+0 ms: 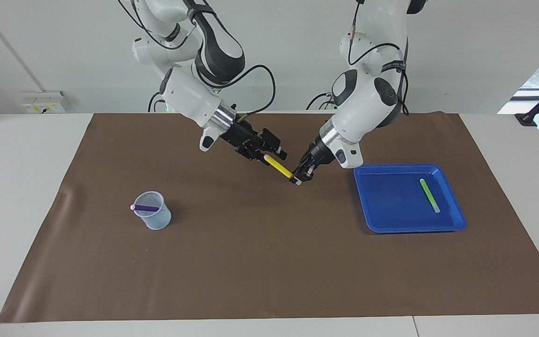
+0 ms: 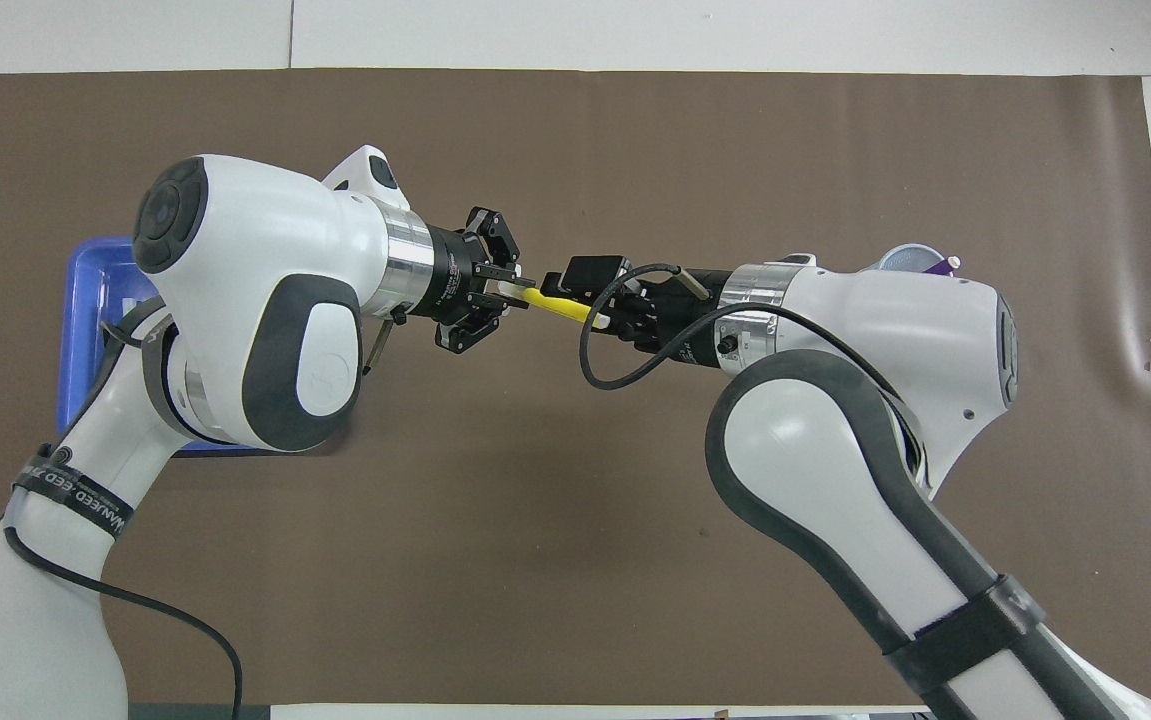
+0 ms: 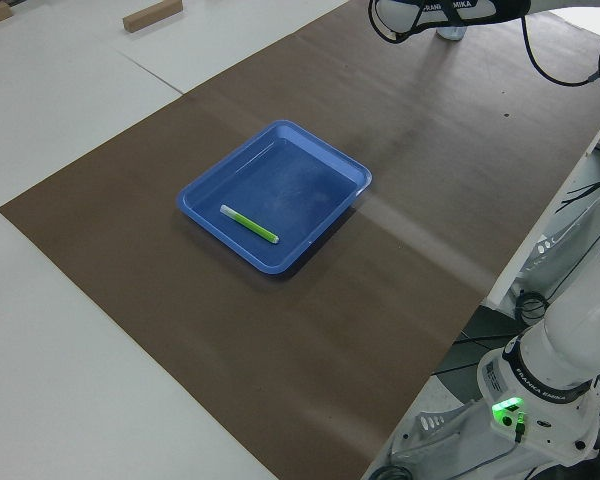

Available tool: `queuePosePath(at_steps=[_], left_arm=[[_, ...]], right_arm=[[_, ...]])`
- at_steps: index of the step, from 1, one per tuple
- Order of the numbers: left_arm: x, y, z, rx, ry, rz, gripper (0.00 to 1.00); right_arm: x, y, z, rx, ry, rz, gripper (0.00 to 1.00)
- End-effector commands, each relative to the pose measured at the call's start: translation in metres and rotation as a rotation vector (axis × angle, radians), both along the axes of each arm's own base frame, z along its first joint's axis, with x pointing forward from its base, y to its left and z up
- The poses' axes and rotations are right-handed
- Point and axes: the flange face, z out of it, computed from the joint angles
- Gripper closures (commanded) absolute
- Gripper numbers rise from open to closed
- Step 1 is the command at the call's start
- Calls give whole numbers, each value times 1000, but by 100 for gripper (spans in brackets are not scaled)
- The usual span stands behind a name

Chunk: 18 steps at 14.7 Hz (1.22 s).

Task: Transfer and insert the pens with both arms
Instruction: 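Grasp the yellow pen with the right gripper and open the left gripper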

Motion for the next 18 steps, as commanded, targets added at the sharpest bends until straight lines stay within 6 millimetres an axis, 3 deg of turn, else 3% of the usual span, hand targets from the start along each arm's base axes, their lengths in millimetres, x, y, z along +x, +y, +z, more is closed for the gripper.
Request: queuePosePath(at_steps=[1,3,7,12,13,15,16,18], left_arm=[[-2,-5,3,-9,16,-1,100],[-2,-4,2,-7,15,-3,100],[-3,-5,1,-5,14,-1,100],[-1,-3,2,-3,-1,-5,100],[2,1,1,-1,-18,-17,88],[5,7,-2,7,-63,-88,8],[4,9,-4,29,-86,-123,0],[13,30,-10,73,-118,-125,0]], right_arm=[[-3,-3,2,7,-23,-24,31],[-3,-2,1,6,-25,-26,39],[-2,-4,0,6,-21,-27,98],[-2,-4,0,8,-15,-24,100],[-3,-4,1,9,-14,-23,100],[-1,-7,1,10,-13,-26,100],[-1,-7,0,9,-11,-18,100],[1,-7,4,-3,-22,6,100]])
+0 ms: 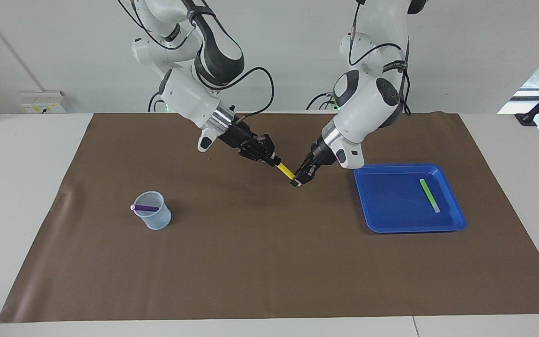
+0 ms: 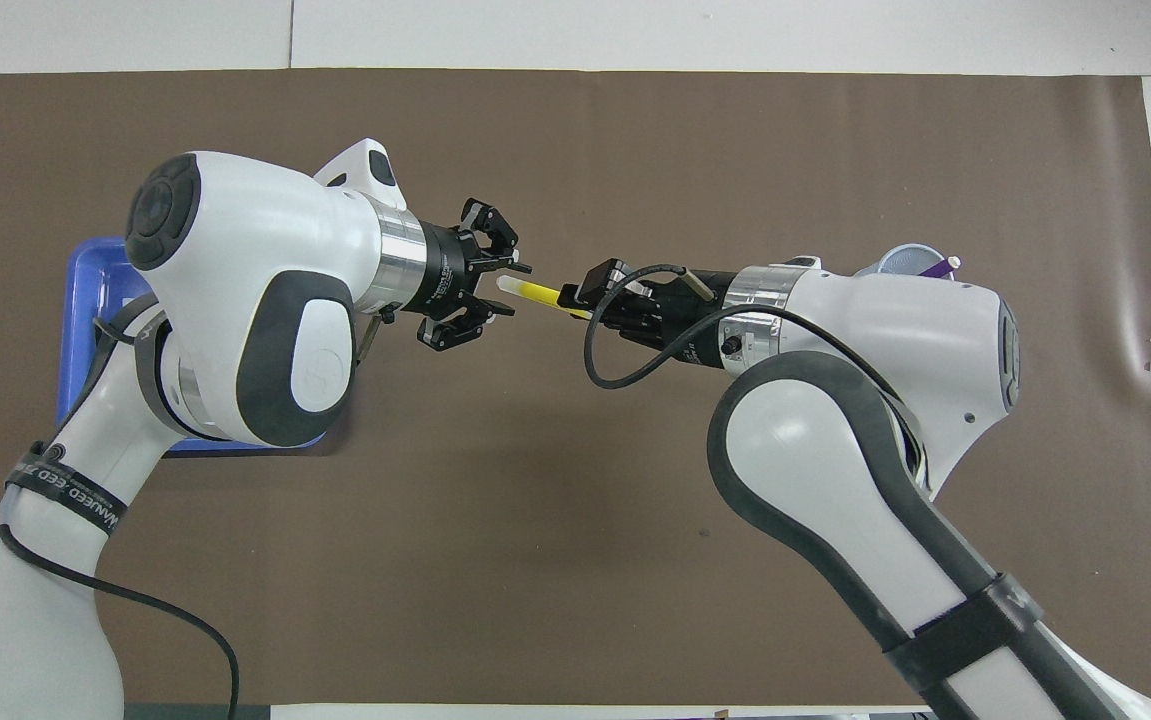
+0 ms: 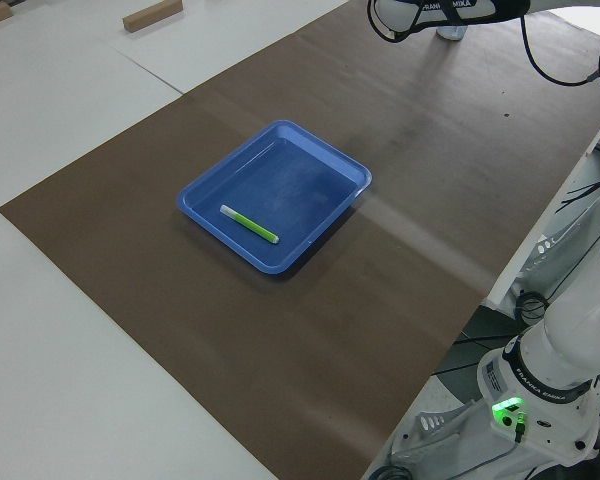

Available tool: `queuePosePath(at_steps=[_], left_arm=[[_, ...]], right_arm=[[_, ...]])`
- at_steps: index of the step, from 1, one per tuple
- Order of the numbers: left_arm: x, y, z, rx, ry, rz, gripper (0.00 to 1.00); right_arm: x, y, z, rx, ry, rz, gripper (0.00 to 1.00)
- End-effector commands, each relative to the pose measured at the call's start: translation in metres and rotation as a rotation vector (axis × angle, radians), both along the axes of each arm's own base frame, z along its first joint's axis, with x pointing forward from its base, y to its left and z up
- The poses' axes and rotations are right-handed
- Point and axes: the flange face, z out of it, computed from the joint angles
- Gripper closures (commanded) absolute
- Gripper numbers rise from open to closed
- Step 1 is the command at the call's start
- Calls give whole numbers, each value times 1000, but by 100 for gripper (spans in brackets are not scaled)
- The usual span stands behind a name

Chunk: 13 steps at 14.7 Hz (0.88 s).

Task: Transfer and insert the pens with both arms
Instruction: 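Grasp the yellow pen with the right gripper and open the left gripper, then lower the yellow pen into the cup with the right gripper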

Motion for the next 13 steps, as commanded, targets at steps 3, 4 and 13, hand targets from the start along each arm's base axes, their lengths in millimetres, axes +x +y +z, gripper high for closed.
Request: queuePosePath(at_steps=[3,4,13], left_arm=[[12,55,-23,114,-197,-223,0],[14,73,-32,138,-267,-348,0],[22,268,-68,385,-400,-844,0]], right_arm=[[25,-42,22,-136,-36,167,100],[38,-60,30,-227,-47,261,100],[75,-187,87,-906,-171,952,100]])
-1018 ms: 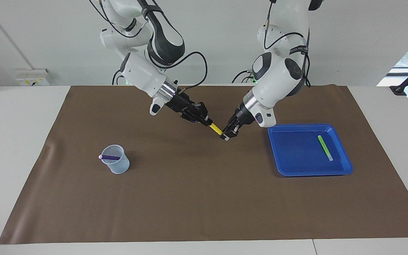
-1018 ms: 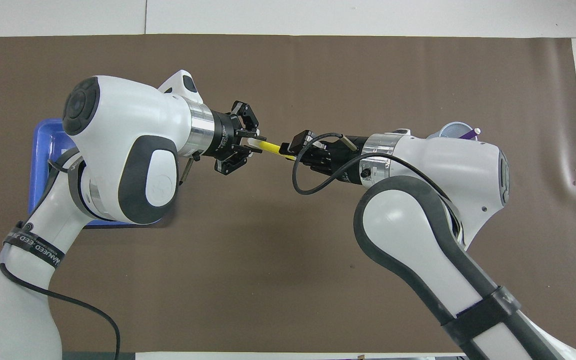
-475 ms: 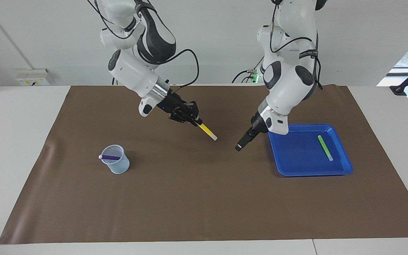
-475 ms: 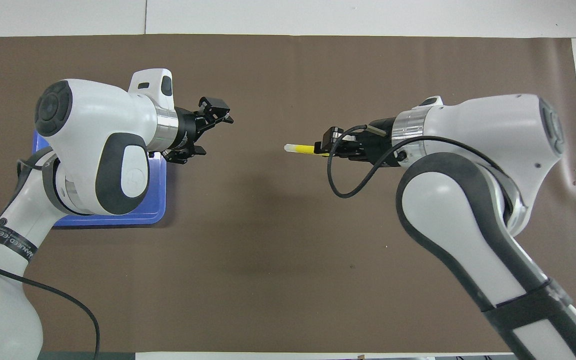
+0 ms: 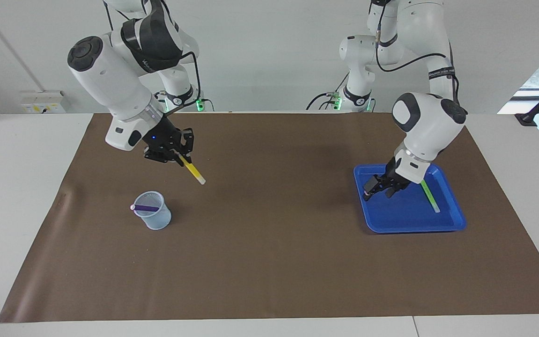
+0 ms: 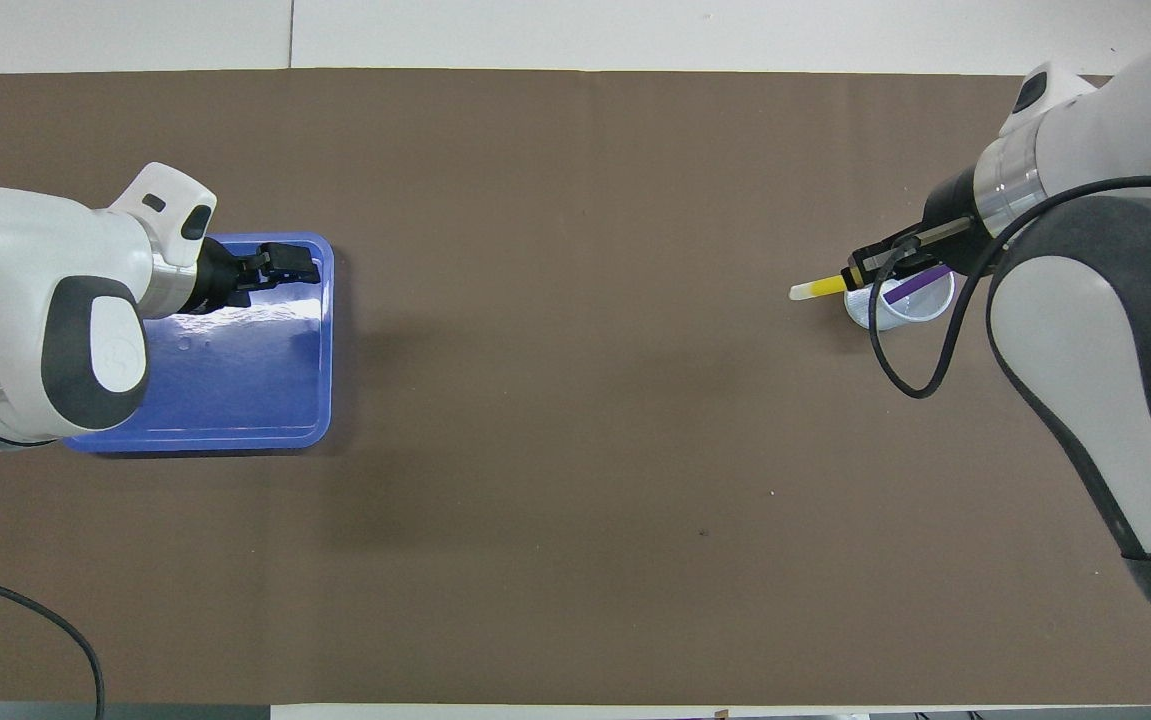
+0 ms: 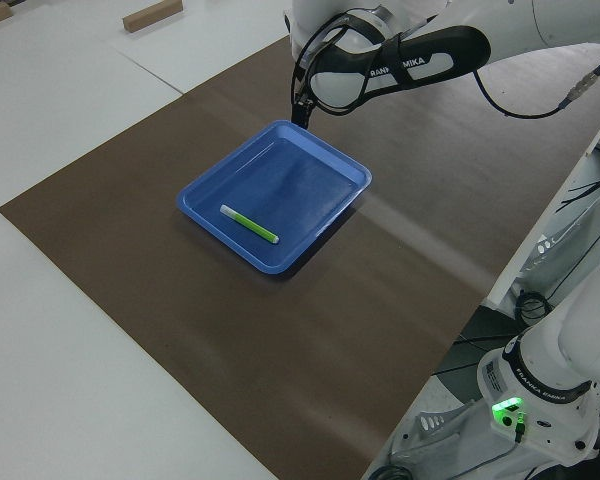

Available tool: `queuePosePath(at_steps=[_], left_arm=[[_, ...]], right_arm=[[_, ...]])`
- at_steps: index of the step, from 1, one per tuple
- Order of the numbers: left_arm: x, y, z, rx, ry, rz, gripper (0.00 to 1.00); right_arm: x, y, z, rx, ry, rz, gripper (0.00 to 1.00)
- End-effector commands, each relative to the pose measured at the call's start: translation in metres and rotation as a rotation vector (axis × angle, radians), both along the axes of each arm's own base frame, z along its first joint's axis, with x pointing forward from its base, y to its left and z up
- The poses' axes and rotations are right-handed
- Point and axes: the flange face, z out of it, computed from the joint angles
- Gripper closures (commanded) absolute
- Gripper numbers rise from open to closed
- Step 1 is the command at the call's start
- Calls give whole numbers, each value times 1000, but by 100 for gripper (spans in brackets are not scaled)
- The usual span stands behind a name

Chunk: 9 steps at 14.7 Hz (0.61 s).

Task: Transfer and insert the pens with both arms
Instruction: 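Lower the yellow pen into the cup with the right gripper, then grasp the green pen with the left gripper while the right gripper withdraws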

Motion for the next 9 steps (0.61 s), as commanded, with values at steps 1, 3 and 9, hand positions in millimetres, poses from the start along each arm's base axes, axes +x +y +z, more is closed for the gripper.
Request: queuePosePath(at_steps=[1,3,9], left_arm=[[-7,48,0,84,-35,-87,0],[-5,78,-8,159,-34,-144,0],[-2,147,-41,255,-8,-250,0]], right_arm=[[14,-14,-4,-188,-32,217,100],[11,-22,-19,-242,-26,268,100],[-12,-44,-66,-322,-37,317,100]])
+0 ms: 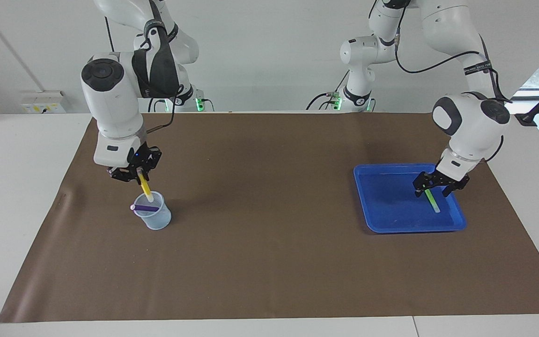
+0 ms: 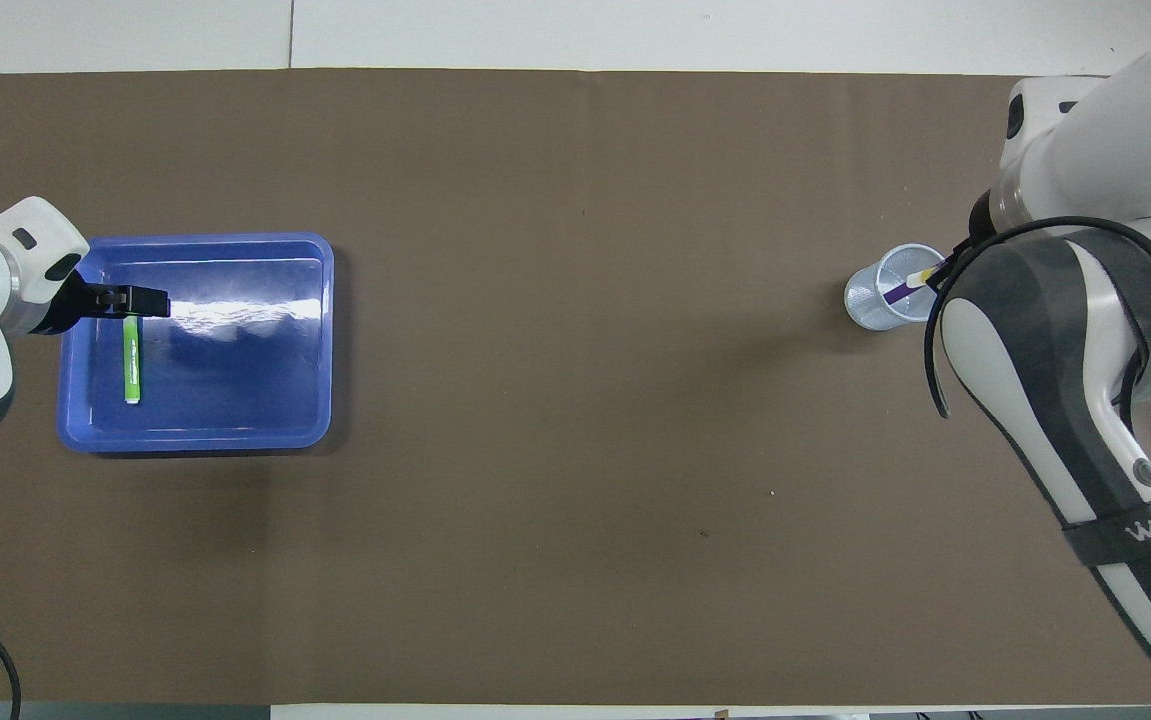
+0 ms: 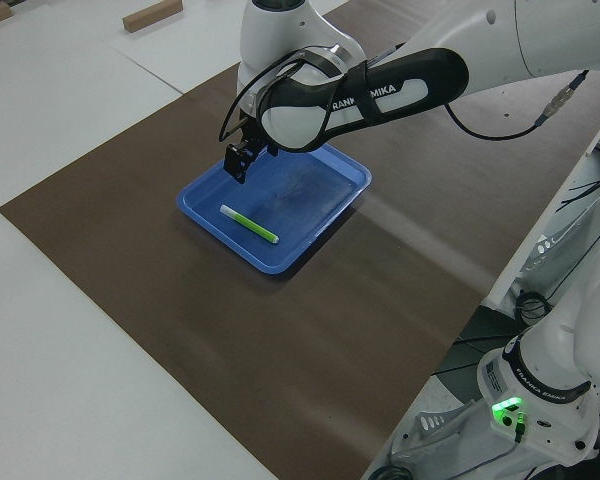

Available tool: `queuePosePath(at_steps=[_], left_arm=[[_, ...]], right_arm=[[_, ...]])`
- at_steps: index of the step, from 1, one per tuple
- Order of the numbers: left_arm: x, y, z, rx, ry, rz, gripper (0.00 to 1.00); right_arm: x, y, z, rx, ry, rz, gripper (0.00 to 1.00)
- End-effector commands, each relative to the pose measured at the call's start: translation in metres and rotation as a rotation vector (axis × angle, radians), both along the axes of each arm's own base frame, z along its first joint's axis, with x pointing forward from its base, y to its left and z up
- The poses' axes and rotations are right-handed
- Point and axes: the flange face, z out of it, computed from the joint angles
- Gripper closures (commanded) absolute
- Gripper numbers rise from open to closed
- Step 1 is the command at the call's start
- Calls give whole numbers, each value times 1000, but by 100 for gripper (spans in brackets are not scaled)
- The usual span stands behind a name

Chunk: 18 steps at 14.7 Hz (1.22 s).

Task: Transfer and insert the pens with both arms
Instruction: 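Grasp the green pen with the left gripper while the right gripper withdraws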

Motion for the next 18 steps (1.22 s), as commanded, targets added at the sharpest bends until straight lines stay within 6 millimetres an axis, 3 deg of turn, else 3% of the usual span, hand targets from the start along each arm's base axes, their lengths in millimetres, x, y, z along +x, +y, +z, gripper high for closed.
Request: queuePosePath(at_steps=[1,4,6,7,8,9,10,11,15,18], left_arm=[[0,8,-24,20,20,-30,0],[-6,26,-49,14,66,0,0],[-11,33,-53,11,78,14,0],[-16,32,-59,10,87,17,11],[-17,32,-59,9,88,22,37],[-18,32,-59,9,89,23,76],[-18,32,-60,6,95,36,100],[-18,30,-58,6,91,54,100],[-15,21,-51,3,78,110,100],[-16,-2,-22,-4,75,173,100]], right_arm=[[-20,-1,-11,-37,4,37,100],[-31,-15,-30,-40,-8,26,100],[-37,-16,-40,-36,-39,37,100],[-38,-15,-41,-35,-42,38,100],[-38,-15,-41,-35,-43,39,100],[-38,-14,-41,-35,-46,41,100],[-38,-14,-41,-34,-46,41,81],[-38,-14,-41,-34,-46,40,68],[-36,-8,-36,-34,-51,50,35],[-25,-1,-20,-28,-54,54,27]])
